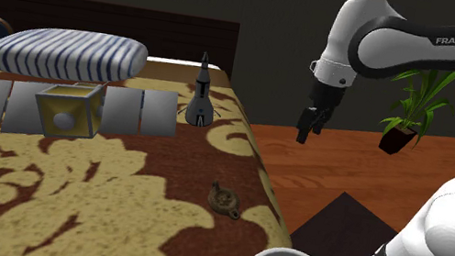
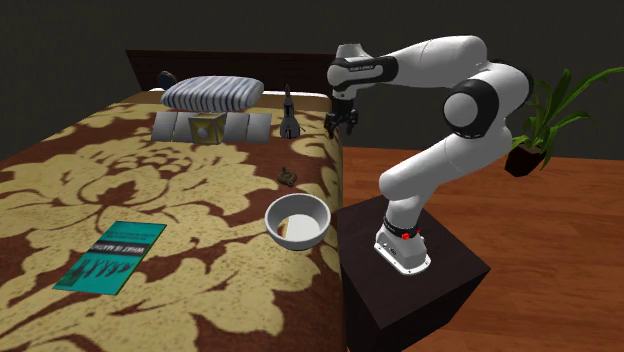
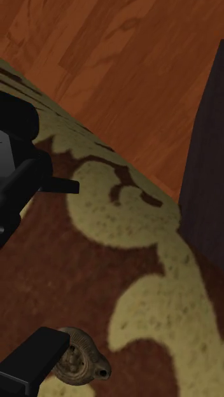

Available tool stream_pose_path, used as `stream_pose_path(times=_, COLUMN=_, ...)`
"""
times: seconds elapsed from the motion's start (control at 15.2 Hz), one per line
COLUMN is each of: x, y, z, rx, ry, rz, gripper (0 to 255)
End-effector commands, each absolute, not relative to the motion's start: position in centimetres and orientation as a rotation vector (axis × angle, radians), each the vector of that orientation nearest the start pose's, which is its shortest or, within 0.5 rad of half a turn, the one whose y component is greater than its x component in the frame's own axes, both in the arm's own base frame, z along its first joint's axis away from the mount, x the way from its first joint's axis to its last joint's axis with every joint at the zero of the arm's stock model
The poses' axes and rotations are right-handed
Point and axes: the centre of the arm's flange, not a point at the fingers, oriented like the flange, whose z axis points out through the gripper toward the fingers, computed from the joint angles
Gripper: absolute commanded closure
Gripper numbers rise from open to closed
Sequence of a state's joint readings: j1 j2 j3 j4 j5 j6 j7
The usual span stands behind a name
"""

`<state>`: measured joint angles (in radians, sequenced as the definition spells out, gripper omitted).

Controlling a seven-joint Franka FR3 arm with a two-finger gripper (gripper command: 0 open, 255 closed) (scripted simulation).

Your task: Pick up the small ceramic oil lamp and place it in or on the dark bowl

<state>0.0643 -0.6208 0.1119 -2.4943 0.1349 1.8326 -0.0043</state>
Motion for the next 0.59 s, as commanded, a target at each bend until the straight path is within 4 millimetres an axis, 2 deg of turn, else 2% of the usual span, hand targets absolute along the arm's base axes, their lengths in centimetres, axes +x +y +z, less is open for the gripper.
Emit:
stream_pose_path(times=0.0, x=35.7, y=10.2, z=48.0, rx=-3.071, ry=-0.187, rz=0.063, gripper=0)
stream_pose_path(times=0.53, x=38.5, y=19.2, z=43.7, rx=-3.062, ry=-0.198, rz=0.035, gripper=0)
